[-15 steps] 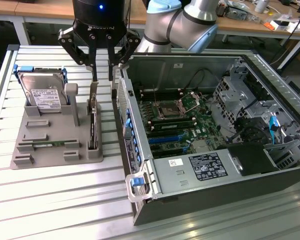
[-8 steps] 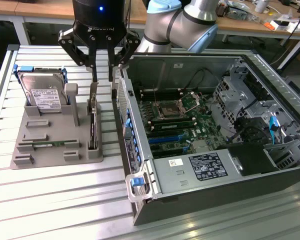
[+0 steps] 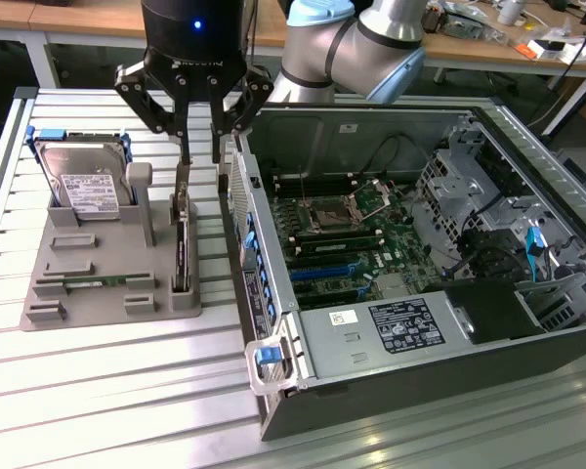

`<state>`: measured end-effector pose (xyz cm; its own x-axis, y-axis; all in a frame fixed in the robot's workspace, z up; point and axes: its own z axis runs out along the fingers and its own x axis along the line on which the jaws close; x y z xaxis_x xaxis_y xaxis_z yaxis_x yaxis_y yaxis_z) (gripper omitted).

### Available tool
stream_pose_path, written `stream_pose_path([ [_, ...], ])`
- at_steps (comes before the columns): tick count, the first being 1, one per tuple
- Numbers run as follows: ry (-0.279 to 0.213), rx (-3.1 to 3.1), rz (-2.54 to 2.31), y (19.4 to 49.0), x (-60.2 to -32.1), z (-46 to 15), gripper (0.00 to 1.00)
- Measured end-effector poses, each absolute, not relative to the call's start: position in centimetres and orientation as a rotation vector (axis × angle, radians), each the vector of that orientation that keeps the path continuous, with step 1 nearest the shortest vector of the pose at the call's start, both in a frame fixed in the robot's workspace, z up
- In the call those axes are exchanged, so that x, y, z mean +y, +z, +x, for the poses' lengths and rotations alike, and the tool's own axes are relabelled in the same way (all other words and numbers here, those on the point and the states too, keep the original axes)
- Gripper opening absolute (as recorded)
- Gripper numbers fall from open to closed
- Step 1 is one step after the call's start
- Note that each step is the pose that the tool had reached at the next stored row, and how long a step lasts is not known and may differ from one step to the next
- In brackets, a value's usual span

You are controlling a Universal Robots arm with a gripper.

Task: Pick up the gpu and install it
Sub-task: 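Pick up the gpu and move the gpu toward the slot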

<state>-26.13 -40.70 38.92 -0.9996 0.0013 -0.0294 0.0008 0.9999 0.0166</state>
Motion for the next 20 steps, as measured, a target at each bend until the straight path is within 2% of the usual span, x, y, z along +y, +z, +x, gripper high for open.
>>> stream_pose_path([
  [20, 0.026, 3.112, 0.002, 38.19, -40.70, -26.13, 0.36],
])
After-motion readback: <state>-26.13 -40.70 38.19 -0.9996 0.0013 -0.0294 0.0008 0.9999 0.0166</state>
